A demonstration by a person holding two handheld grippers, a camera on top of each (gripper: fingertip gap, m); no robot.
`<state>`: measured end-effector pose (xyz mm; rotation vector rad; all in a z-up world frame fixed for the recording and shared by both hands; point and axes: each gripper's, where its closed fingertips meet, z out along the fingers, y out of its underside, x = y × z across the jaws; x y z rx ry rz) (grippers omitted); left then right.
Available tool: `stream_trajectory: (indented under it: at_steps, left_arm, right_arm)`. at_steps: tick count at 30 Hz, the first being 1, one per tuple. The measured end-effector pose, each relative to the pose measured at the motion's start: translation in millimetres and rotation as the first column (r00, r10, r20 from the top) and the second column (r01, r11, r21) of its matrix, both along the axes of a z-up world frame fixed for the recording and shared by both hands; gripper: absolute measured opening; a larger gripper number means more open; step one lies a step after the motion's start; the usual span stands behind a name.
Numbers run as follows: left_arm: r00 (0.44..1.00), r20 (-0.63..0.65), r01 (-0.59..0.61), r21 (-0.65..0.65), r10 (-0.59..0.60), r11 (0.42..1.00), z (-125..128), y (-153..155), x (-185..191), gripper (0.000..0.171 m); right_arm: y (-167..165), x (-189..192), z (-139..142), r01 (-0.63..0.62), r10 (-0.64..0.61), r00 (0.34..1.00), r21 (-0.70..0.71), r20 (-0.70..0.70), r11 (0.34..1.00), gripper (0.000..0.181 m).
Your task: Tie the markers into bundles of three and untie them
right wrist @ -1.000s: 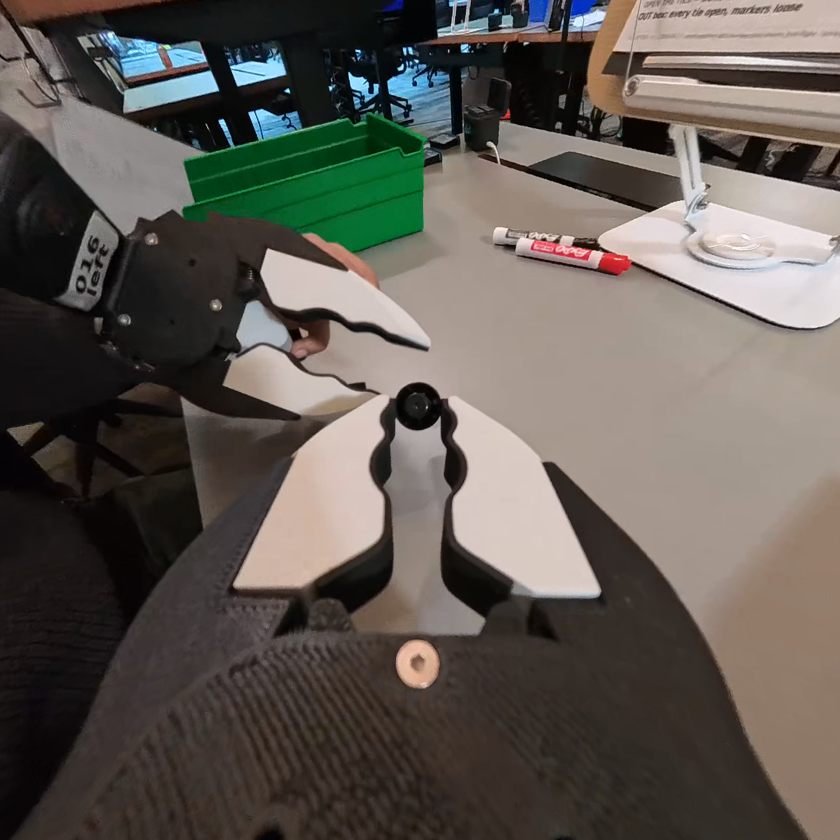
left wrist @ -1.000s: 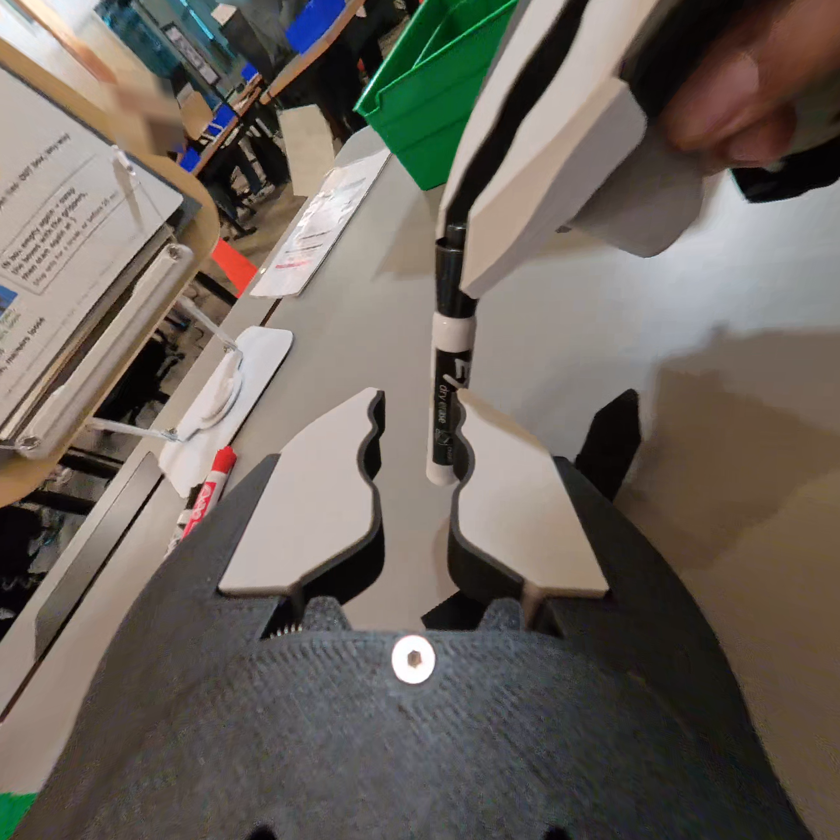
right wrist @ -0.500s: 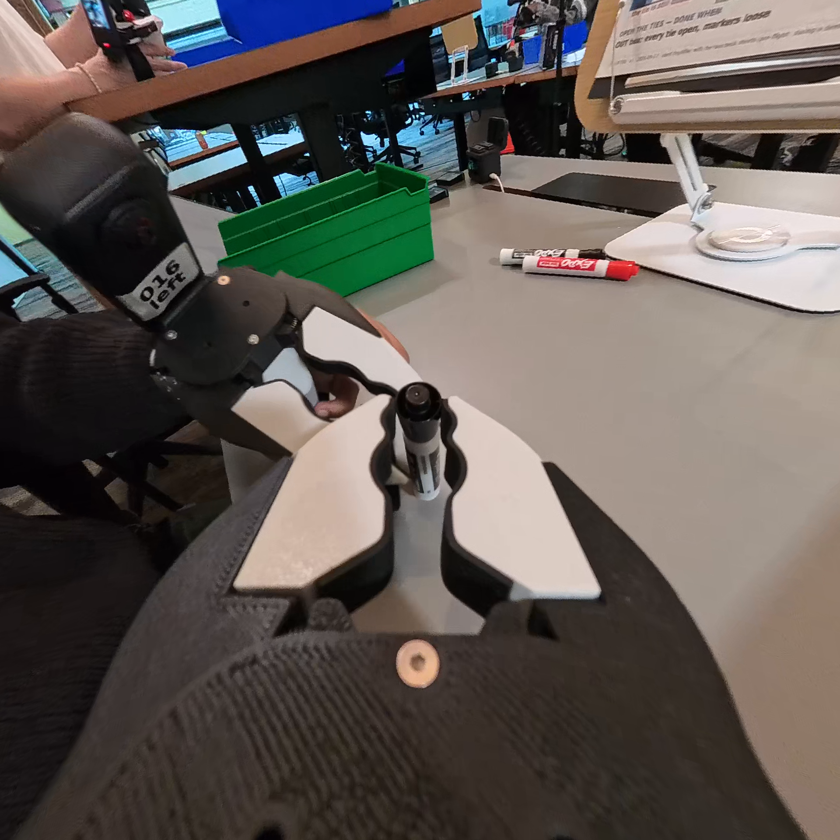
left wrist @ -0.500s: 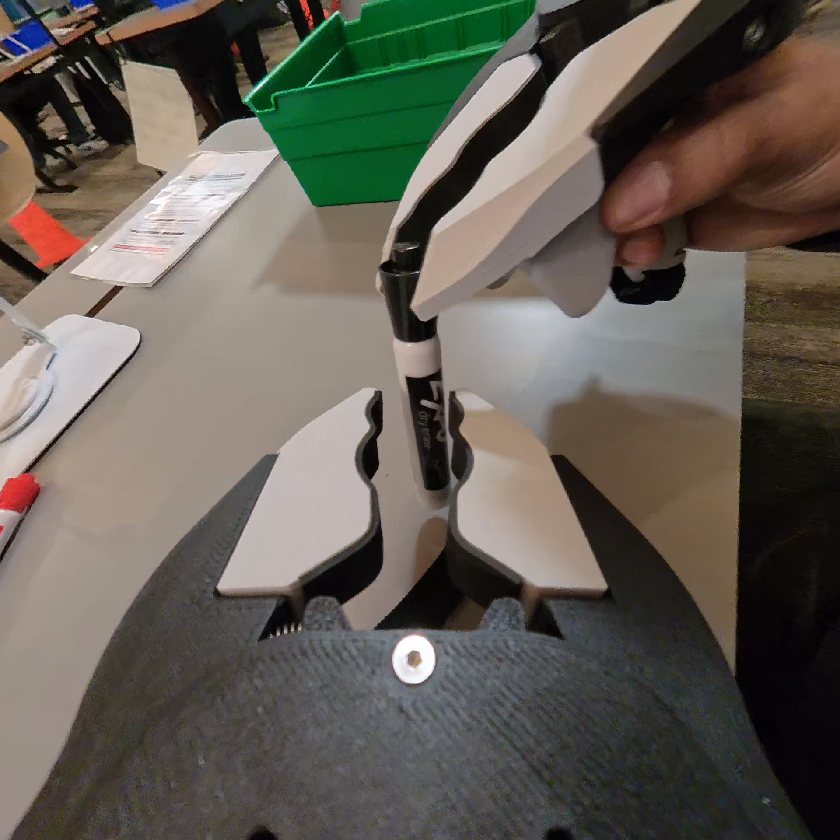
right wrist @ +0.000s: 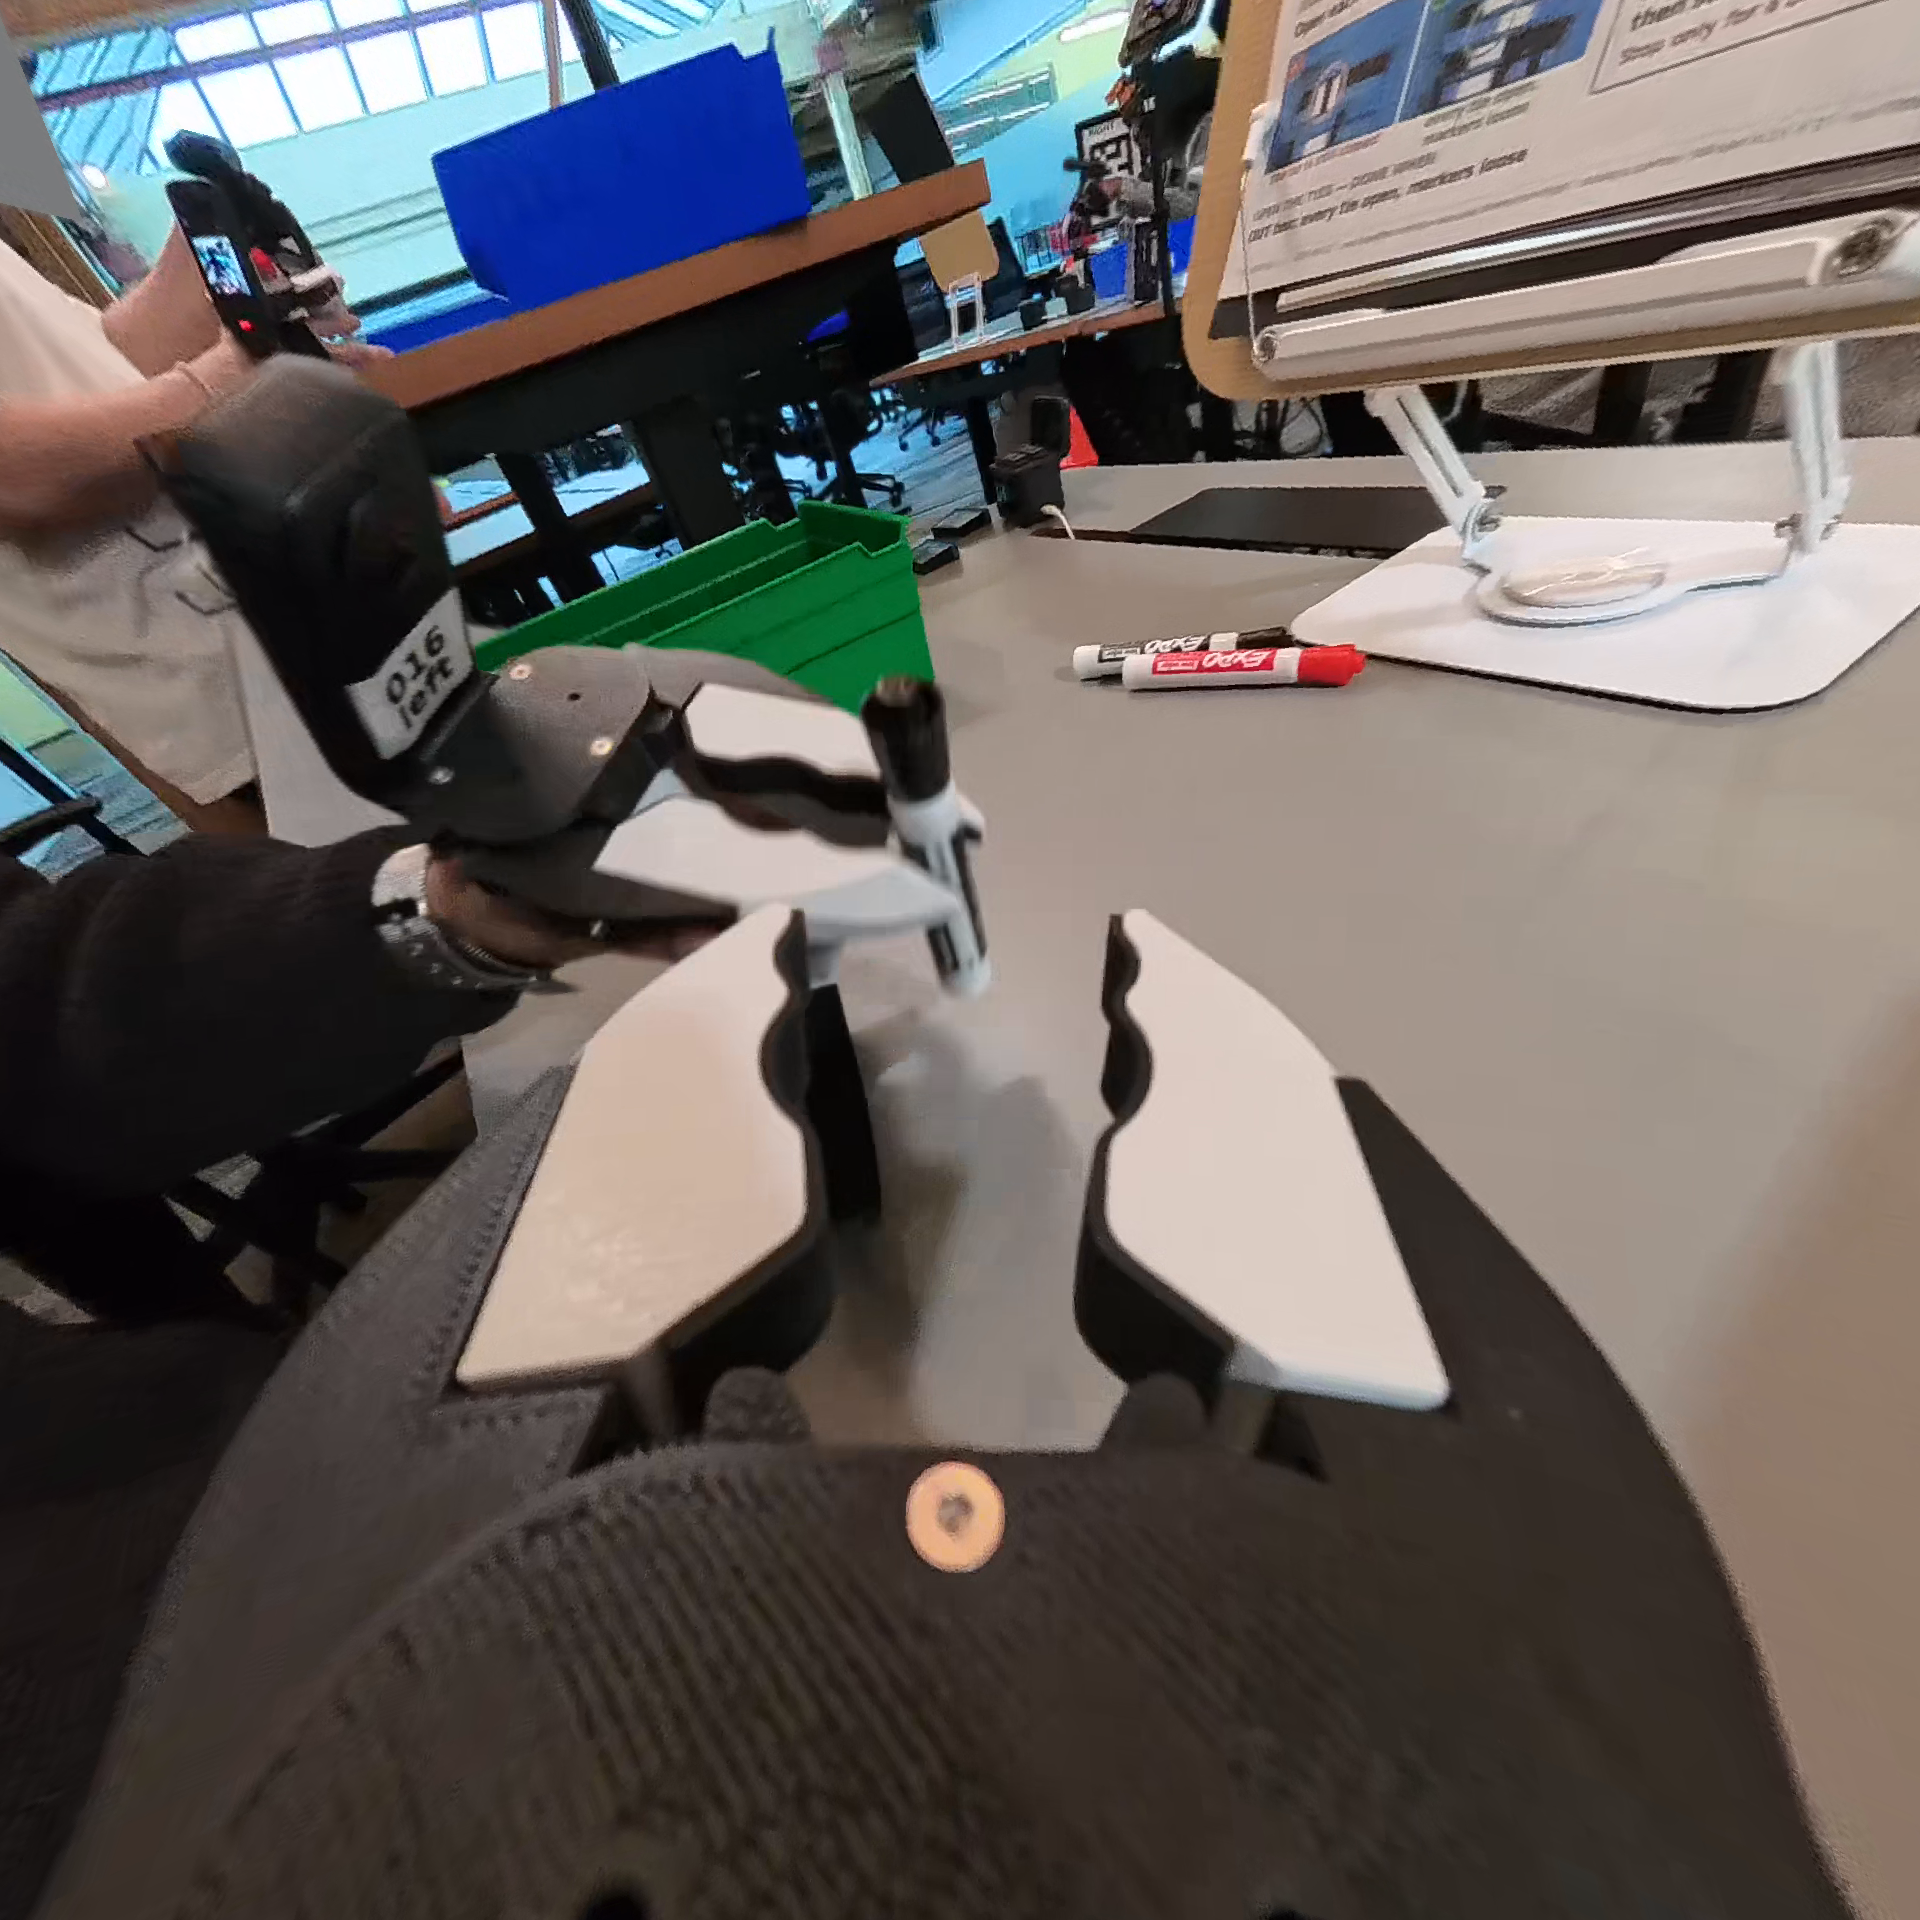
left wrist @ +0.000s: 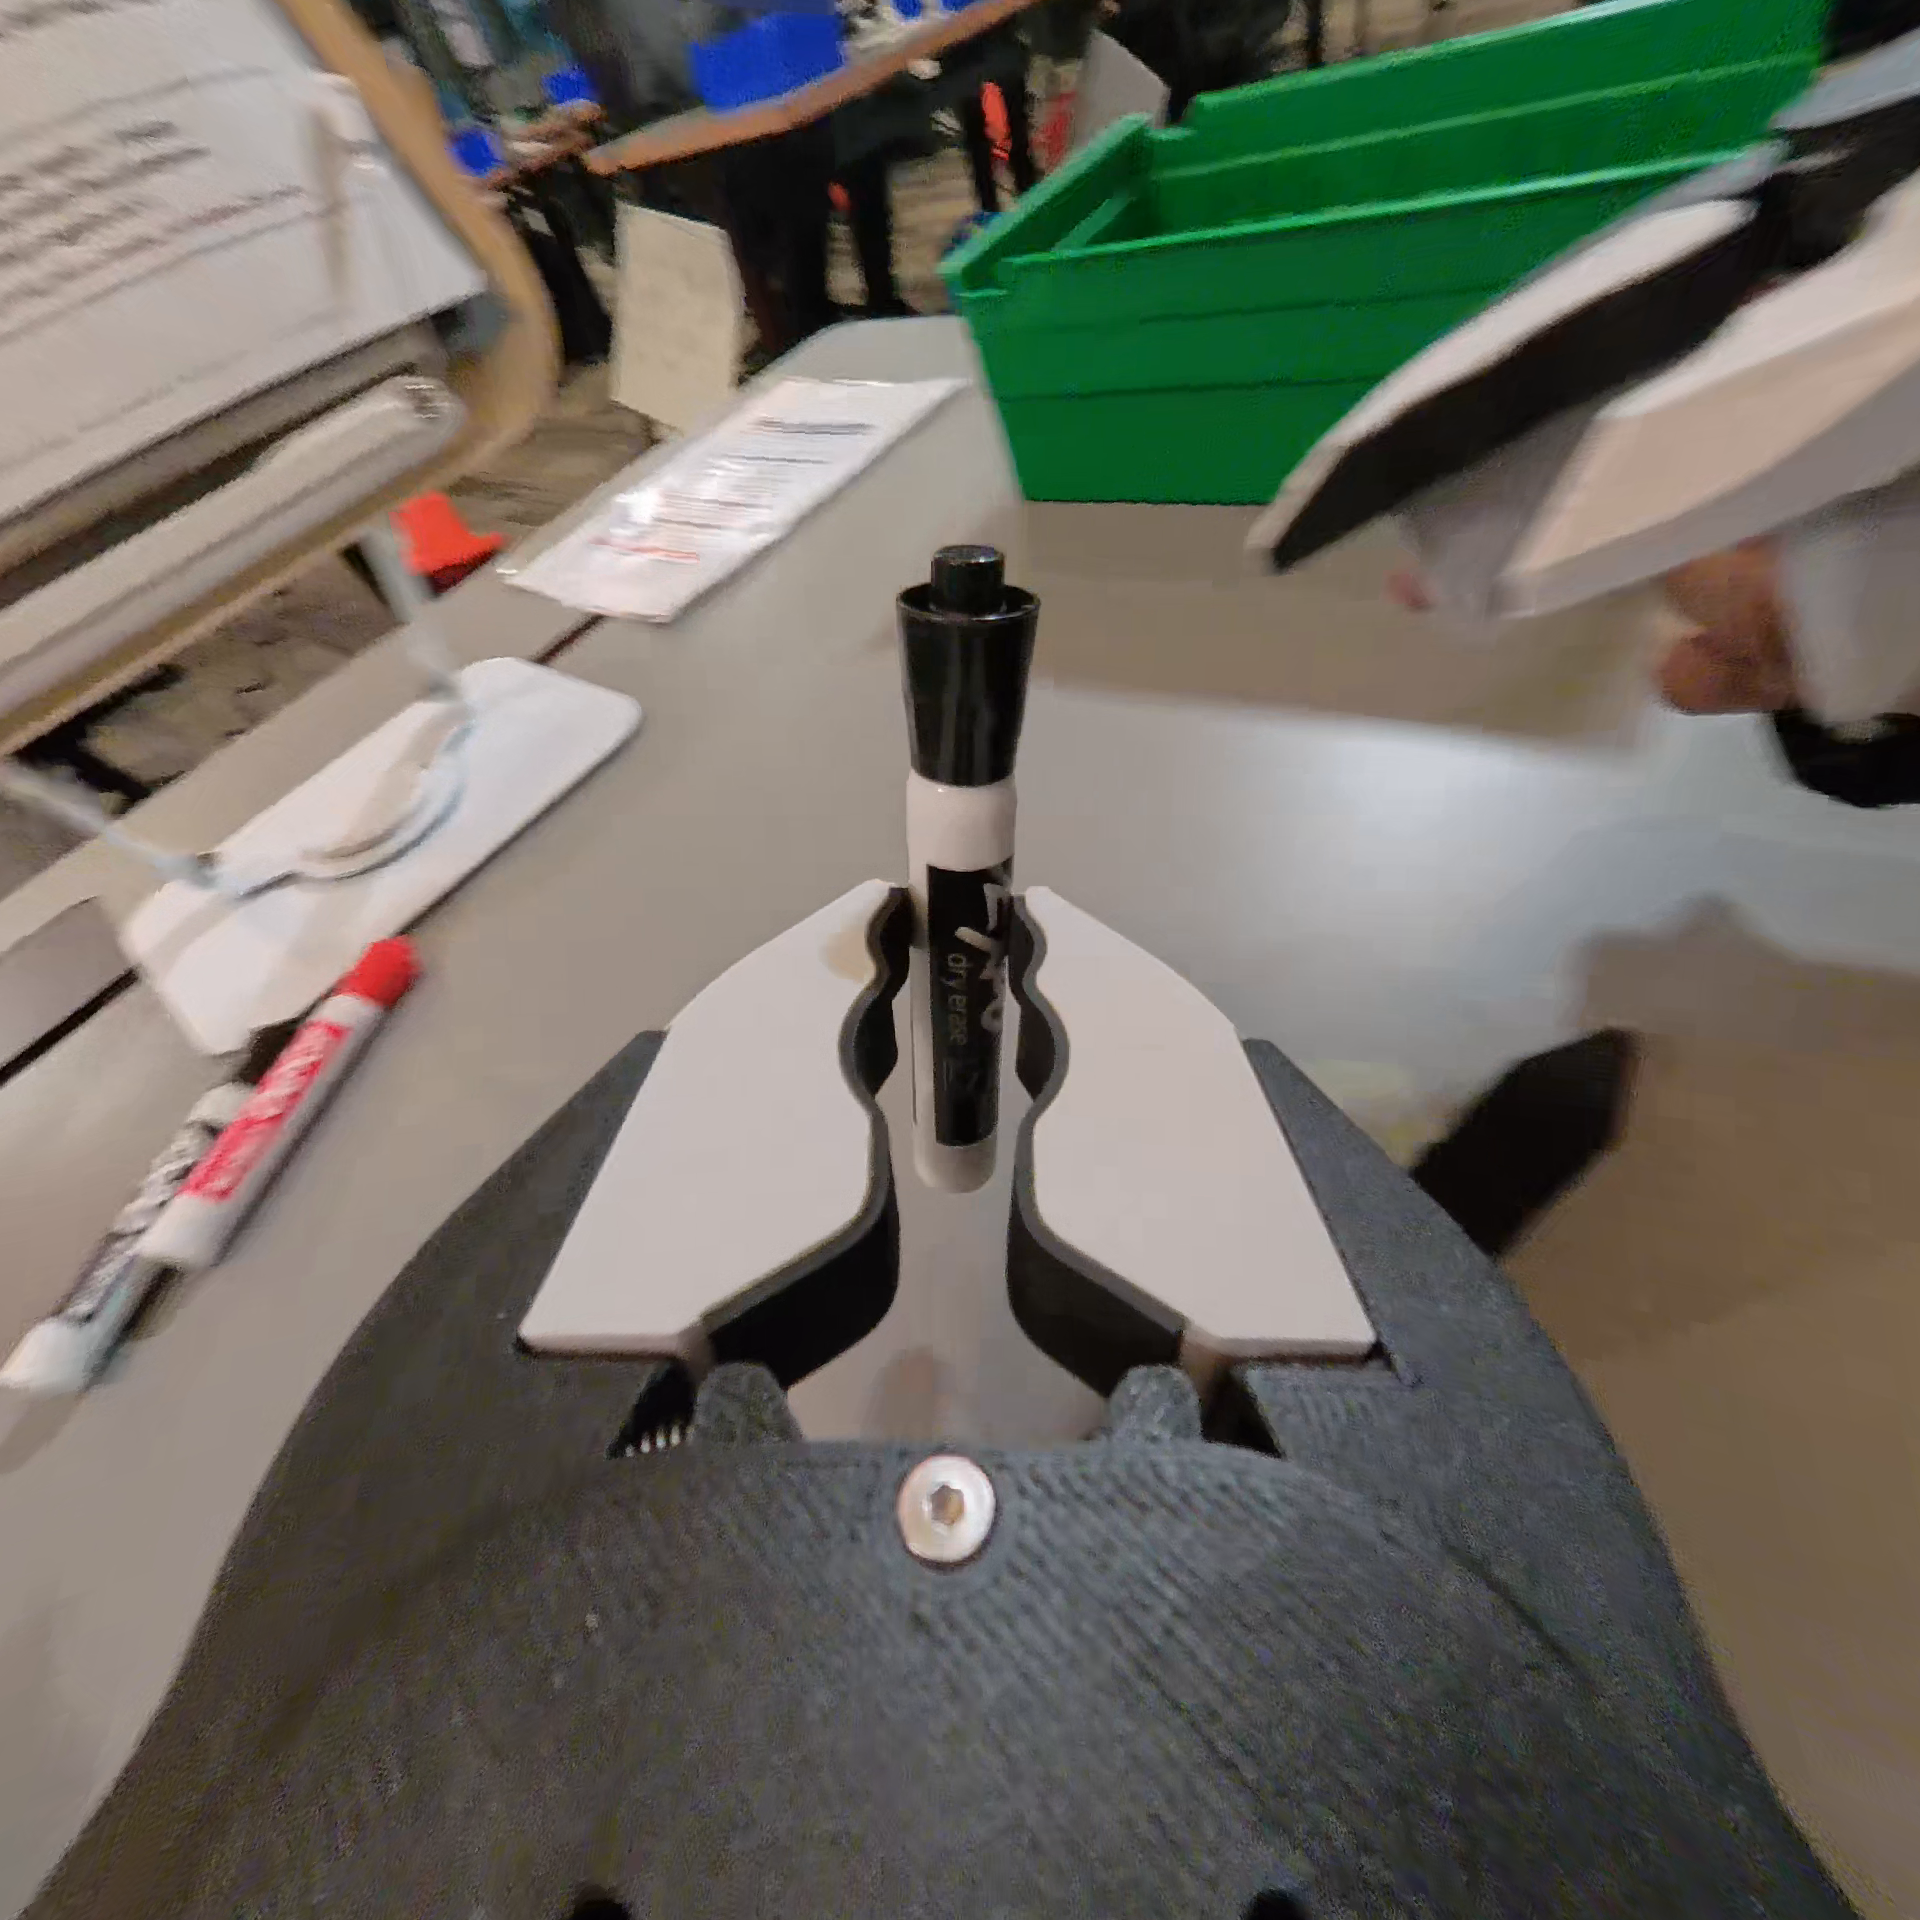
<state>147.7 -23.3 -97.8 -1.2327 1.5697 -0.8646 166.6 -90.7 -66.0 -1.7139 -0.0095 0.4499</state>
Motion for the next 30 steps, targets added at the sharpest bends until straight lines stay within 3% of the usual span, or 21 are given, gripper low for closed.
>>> stream_trajectory:
  at_steps: [4, 7, 15, 24, 30]
  left_arm:
    - [0.985, 0.070, -0.155, -0.064, 0.159, 0.986, 2, 71, -13, 0.021]
    - [0.980, 0.081, -0.163, -0.193, 0.181, 0.968, 1, 97, -22, 0.021]
    - [0.988, 0.030, -0.137, -0.260, 0.150, 0.956, -13, 105, -22, 0.021]
    - [0.983, -0.115, -0.168, -0.274, 0.141, 0.947, -33, 106, -24, 0.021]
    - [0.982, -0.115, -0.177, -0.261, 0.151, 0.949, -33, 108, -27, 0.020]
  right_arm:
    - [-1, 5, -5, 0.001, -0.002, 1.000, -0.020, -0.018, 1.000, 0.053]
    - [0, 3, -10, -0.012, 0.011, 1.000, -0.036, -0.022, 0.999, 0.050]
    - [2, -2, -19, -0.032, 0.032, 0.999, -0.077, -0.003, 0.996, 0.045]
    - [1, 1, -19, -0.030, 0.027, 0.999, -0.077, -0.038, 0.997, 0.043]
    - [1, 0, -21, -0.032, 0.029, 0.999, -0.082, -0.038, 0.996, 0.043]
